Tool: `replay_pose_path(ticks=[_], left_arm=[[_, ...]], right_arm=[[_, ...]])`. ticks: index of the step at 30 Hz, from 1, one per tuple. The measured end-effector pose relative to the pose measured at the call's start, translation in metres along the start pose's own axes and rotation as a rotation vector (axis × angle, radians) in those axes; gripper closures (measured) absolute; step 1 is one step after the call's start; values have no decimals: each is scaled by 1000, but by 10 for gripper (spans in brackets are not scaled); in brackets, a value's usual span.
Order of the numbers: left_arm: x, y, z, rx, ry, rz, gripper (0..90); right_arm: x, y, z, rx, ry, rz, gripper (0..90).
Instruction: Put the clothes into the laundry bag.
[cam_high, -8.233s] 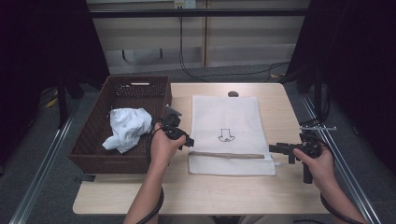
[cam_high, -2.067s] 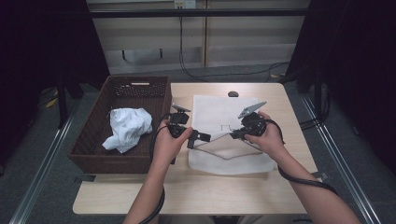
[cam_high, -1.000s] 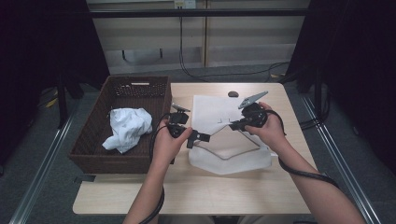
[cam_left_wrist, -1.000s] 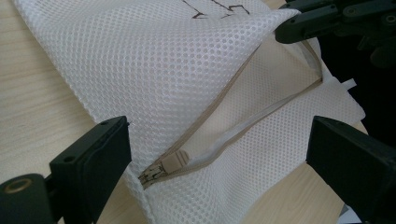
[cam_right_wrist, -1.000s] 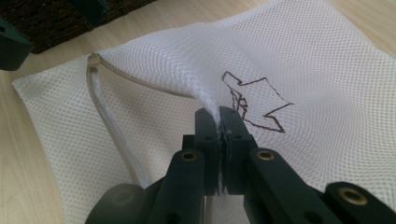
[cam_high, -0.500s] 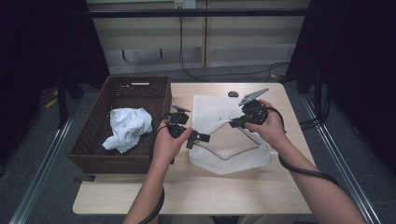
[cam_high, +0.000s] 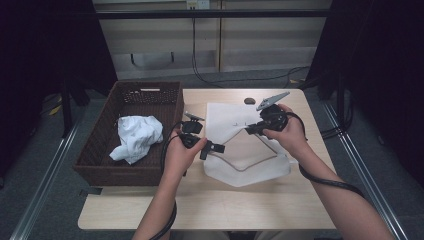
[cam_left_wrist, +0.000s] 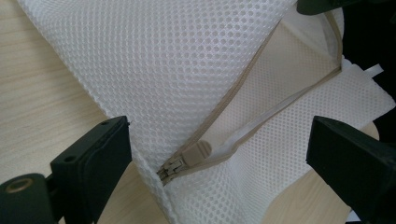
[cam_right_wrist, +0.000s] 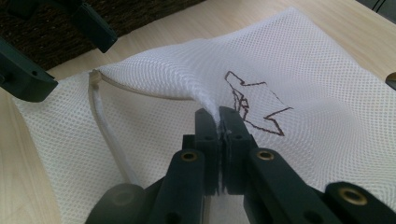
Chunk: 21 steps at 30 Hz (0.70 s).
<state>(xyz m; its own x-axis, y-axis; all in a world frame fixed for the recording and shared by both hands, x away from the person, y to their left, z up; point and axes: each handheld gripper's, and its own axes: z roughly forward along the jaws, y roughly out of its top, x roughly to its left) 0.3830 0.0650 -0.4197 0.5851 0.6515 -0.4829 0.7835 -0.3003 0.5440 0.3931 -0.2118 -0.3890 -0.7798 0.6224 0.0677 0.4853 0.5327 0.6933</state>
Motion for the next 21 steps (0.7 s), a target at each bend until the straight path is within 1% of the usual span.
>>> replay_pose_path(ticks=[1,2,3,4,5,7,8,10,11,12,14,15,16,17,18,19,20,21], left_arm=[[1,0,0,11,5,15,66],[1,0,0,20,4,29,66],[1,0,0,22,6,32,67],[1,0,0,29,10,45,67],[1,0,0,28,16,56,67],[0,0,0,25,14,60,76],[-1,0,-1,23,23,76,78],[-1,0,-2,26,30,96,74],[-2,0,-2,25,31,101,72],[-2,1,-2,27,34,109,71],[-2,1,-2,22,42,106,55],[-1,1,-3,24,44,107,51],[-1,2,-3,13,50,106,43],[-3,2,-2,-8,49,78,42],[-2,3,-4,0,49,86,43],[-2,3,-4,-1,50,86,42],[-3,4,-5,8,54,100,42],[-4,4,-5,-3,60,94,38]], right_arm=[[0,0,0,1,-8,-3,879],[0,1,0,-2,0,-2,878],[0,1,0,-1,4,-4,878],[0,1,0,-1,3,-6,878],[0,1,-1,-1,2,-7,878],[0,1,-1,1,7,-11,878],[0,1,-1,5,5,-9,878],[0,1,0,8,-2,-8,878],[-1,1,0,6,6,-9,878],[-1,1,0,2,5,-7,878],[-1,2,-2,4,-2,-10,878],[-1,2,-2,3,7,-6,878],[-1,2,-2,1,4,-4,879],[-2,2,-3,4,0,-3,878],[-3,2,-3,2,-2,-9,878],[-3,2,-3,7,4,-11,878],[-3,2,-3,10,1,-8,878],[-3,2,-2,9,3,-9,878]])
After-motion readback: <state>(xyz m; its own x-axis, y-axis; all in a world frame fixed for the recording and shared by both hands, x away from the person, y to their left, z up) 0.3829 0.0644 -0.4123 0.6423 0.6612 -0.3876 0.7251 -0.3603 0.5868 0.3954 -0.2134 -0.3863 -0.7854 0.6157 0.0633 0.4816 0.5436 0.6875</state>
